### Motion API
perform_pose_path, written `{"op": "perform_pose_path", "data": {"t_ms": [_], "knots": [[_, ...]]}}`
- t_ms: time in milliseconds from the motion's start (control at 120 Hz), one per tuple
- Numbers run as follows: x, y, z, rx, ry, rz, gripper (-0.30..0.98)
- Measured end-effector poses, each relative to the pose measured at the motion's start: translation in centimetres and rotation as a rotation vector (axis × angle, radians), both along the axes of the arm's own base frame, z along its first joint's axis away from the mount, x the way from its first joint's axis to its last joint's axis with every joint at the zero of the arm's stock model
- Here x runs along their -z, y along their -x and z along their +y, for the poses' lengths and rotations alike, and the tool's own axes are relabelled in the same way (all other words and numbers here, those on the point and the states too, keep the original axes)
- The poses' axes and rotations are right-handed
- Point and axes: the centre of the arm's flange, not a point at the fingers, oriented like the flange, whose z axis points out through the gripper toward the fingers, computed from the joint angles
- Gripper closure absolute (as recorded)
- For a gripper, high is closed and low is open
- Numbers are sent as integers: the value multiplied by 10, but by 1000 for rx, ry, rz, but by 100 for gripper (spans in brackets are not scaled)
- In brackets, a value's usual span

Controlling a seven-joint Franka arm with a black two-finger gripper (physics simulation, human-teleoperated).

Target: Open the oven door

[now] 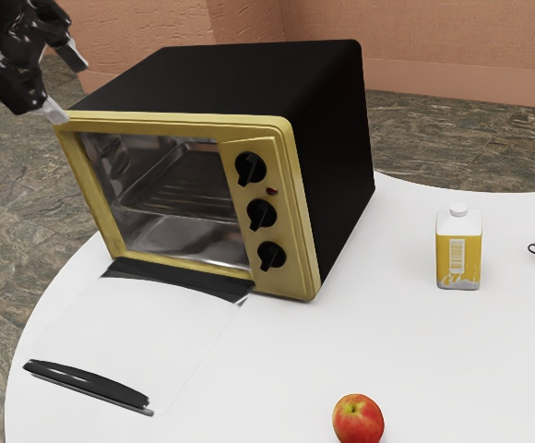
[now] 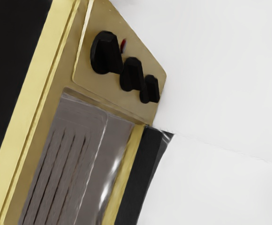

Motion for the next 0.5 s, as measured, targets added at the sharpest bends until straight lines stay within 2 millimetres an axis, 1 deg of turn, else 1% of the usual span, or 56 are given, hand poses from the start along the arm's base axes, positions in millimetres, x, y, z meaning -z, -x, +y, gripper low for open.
{"op": "perform_pose_path", "data": {"t_ms": [17,33,50,67,92,117,142,167,183,208,267,308,350,500], "knots": [[21,-41,-16,26,28,59,2],[42,-74,-31,46,55,112,1],[61,-101,-46,60,81,157,1],[78,-123,-59,69,104,198,1],[101,-147,-79,72,122,253,1],[121,-165,-98,72,129,302,1],[149,-187,-117,76,142,365,1],[170,-201,-133,71,153,411,1],[180,-206,-138,57,161,434,1],[190,-212,-137,20,172,457,1],[203,-217,-116,-96,200,484,1],[207,-217,-106,-168,216,493,0],[208,-217,-102,-225,228,498,0],[213,-218,-110,-398,233,503,0]]}}
